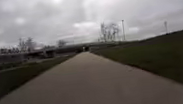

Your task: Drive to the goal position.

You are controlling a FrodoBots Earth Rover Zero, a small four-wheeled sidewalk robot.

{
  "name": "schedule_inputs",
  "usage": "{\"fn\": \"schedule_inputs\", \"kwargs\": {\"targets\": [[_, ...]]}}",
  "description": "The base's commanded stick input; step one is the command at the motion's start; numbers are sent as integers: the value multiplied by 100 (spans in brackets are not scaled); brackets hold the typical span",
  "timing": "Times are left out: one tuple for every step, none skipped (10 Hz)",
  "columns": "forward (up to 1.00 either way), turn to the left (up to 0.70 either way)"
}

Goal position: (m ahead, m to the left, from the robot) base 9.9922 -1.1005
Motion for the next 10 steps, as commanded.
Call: {"fn": "schedule_inputs", "kwargs": {"targets": [[100, 0], [100, 0], [100, 0], [100, 0], [100, 0], [100, 0], [100, 6], [100, 40], [100, 29], [100, 4]]}}
